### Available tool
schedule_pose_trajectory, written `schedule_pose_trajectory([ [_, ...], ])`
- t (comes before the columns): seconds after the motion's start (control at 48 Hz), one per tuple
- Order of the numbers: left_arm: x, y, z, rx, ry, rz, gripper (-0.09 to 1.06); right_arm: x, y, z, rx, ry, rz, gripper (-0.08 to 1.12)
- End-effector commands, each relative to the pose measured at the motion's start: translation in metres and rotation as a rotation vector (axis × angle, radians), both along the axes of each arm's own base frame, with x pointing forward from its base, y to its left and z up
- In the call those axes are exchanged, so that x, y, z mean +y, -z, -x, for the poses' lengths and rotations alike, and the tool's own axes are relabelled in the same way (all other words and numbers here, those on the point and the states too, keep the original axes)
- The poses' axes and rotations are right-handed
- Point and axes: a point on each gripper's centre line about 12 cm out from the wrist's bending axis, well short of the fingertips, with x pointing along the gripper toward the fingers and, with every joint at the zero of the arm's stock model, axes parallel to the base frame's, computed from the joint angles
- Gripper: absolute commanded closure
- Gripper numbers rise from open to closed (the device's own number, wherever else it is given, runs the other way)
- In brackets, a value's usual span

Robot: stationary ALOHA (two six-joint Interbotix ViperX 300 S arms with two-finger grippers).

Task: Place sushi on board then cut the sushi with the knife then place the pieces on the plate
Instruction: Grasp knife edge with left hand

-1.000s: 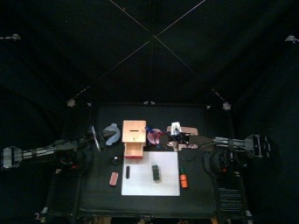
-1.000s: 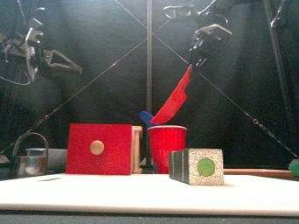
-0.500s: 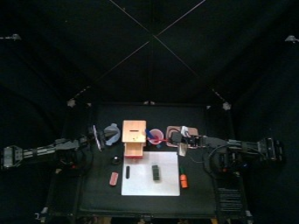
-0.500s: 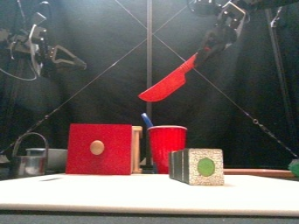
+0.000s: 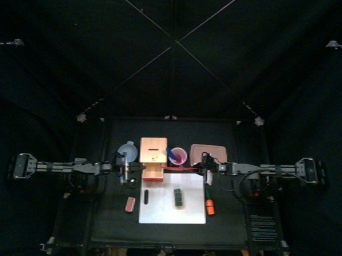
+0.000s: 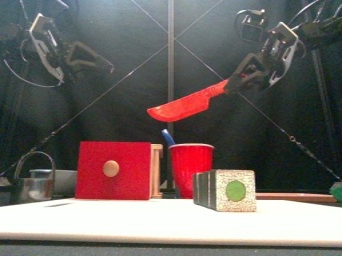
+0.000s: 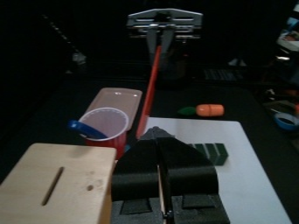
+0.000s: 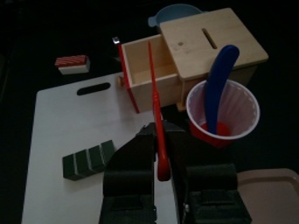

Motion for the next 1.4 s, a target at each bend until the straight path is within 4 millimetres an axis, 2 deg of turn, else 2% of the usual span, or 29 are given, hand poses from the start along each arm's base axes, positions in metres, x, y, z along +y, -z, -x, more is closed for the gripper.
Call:
schedule_pose_trajectory([
  [0.021, -0.017, 0.001, -0.012, 0.023, 0.05, 0.031, 0.78, -0.001, -0.016, 0.003, -0.06, 0.0, 0.017, 0.62],
  [0.188, -0.019, 0.024, -0.03, 0.13, 0.02, 0.076, 0.78, -0.003, -0.032, 0.009, -0.113, 0.009, 0.031, 0.62],
  [0.438, -0.021, 0.053, -0.061, 0.297, -0.016, 0.103, 0.78, -0.004, -0.044, 0.019, -0.163, 0.018, 0.039, 0.62],
  [0.604, -0.011, 0.069, -0.076, 0.415, -0.051, 0.1, 0.78, -0.003, -0.045, 0.021, -0.169, 0.015, 0.049, 0.62],
  [0.771, 0.005, 0.08, -0.081, 0.514, -0.087, 0.091, 0.78, -0.003, -0.044, 0.021, -0.166, 0.01, 0.063, 0.62],
  [1.021, 0.043, 0.086, -0.084, 0.546, -0.152, 0.027, 0.78, -0.003, -0.042, 0.022, -0.164, 0.005, 0.074, 0.62],
  [1.271, 0.064, 0.086, -0.091, 0.55, -0.173, -0.038, 0.78, -0.001, -0.037, 0.024, -0.154, 0.001, 0.066, 0.62],
  [1.396, 0.072, 0.09, -0.088, 0.58, -0.171, -0.08, 0.78, 0.0, -0.037, 0.025, -0.157, -0.001, 0.066, 0.62],
])
